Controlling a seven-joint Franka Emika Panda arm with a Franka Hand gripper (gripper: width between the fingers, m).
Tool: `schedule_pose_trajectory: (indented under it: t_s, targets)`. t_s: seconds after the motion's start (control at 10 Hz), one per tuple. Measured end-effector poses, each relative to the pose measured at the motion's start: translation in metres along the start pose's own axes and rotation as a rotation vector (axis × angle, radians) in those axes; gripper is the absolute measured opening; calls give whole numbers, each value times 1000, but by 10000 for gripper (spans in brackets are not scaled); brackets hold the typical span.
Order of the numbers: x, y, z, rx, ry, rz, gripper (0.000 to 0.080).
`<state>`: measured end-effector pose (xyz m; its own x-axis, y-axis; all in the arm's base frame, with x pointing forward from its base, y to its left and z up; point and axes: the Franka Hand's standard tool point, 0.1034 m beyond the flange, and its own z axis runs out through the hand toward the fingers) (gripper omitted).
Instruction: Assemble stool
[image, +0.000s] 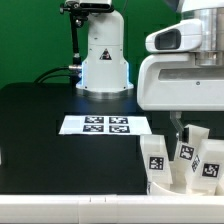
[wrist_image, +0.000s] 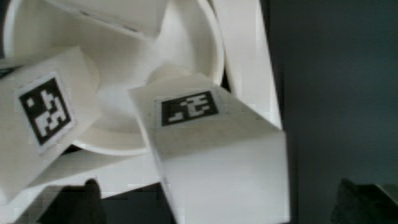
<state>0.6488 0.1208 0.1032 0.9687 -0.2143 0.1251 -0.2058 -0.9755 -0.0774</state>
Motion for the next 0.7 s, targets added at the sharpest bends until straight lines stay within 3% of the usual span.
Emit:
schedule_pose_trajectory:
  t_s: [0.1,0.4,0.5,0.7]
  targets:
    - [-2,-3,0,-14,41,-71,649]
    - [0,7,2,-43,34,-315,649]
    - [2,9,2,-62,15,-527,649]
    - [1,2,3,-63,-96,-785,649]
